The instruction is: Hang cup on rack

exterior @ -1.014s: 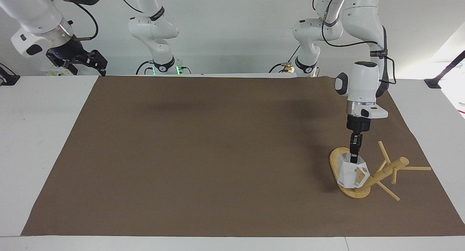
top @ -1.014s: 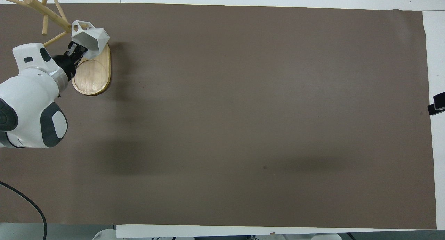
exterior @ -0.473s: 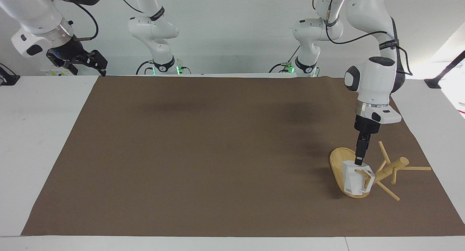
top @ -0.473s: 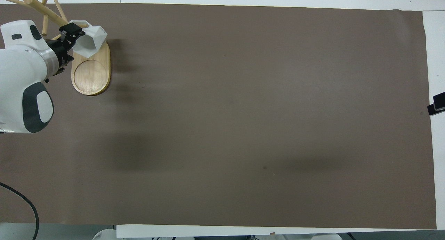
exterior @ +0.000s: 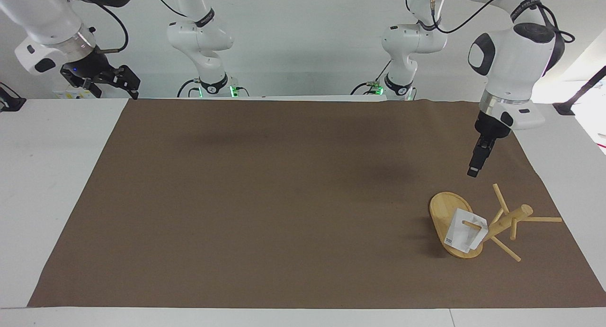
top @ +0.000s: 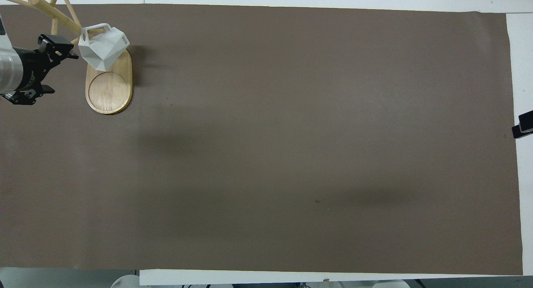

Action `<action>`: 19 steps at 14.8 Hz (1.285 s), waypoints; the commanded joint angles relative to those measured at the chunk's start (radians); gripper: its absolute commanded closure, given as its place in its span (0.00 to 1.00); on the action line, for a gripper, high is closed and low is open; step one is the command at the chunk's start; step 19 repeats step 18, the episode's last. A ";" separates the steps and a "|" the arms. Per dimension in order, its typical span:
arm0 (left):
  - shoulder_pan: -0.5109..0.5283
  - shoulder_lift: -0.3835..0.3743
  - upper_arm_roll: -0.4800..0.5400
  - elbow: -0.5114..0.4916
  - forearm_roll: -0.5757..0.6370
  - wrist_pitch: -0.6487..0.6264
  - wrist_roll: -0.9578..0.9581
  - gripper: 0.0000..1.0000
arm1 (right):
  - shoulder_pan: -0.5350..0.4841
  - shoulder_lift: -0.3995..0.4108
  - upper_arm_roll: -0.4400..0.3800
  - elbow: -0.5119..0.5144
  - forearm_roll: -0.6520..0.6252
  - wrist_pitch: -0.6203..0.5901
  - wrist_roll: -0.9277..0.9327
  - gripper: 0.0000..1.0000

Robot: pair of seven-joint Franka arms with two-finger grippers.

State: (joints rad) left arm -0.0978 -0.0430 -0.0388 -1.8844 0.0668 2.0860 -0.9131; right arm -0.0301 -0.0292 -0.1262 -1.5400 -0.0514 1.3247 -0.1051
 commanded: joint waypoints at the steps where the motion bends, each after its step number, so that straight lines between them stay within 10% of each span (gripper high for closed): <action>1: 0.003 0.014 -0.012 0.064 0.015 -0.148 0.133 0.00 | 0.002 -0.012 0.000 -0.015 -0.002 0.007 0.008 0.00; 8: 0.007 -0.028 -0.036 0.100 -0.004 -0.425 0.676 0.00 | 0.003 -0.012 0.000 -0.015 -0.002 0.007 0.008 0.00; 19: 0.056 0.031 -0.016 0.243 -0.073 -0.537 0.864 0.00 | 0.002 -0.012 0.000 -0.015 -0.002 0.007 0.008 0.00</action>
